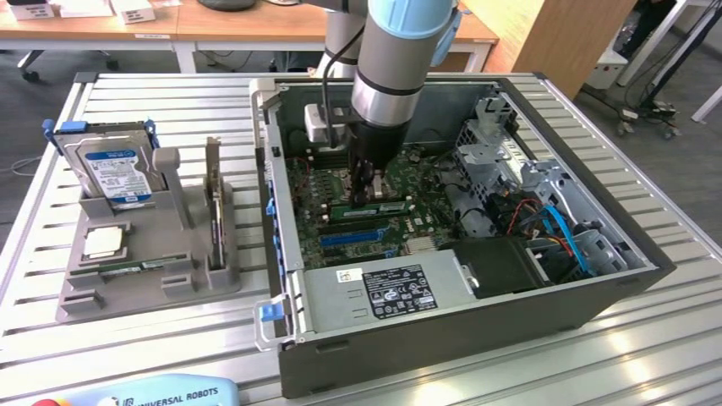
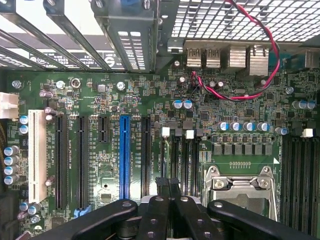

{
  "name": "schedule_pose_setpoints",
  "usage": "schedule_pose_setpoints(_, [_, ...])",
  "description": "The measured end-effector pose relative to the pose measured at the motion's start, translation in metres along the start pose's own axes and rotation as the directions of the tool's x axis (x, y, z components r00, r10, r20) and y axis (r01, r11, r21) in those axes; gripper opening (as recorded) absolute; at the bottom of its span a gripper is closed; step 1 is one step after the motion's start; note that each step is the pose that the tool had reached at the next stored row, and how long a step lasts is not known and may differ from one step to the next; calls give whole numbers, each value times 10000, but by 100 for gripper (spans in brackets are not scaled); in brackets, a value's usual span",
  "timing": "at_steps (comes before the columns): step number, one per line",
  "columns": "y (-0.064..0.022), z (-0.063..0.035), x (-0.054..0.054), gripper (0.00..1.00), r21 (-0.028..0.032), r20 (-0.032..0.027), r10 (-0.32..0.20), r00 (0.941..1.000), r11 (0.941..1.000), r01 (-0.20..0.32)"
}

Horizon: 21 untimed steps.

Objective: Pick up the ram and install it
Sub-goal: 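Press down the ram until it locks into place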

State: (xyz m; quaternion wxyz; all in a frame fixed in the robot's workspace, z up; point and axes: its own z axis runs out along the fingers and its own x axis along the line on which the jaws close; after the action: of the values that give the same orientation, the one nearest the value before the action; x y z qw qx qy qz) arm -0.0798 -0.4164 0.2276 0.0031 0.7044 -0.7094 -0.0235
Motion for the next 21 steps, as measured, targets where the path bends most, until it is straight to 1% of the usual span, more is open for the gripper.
schedule_pose_setpoints(21, [0,31,1,10,-4,-4,1,10000,10000,-1])
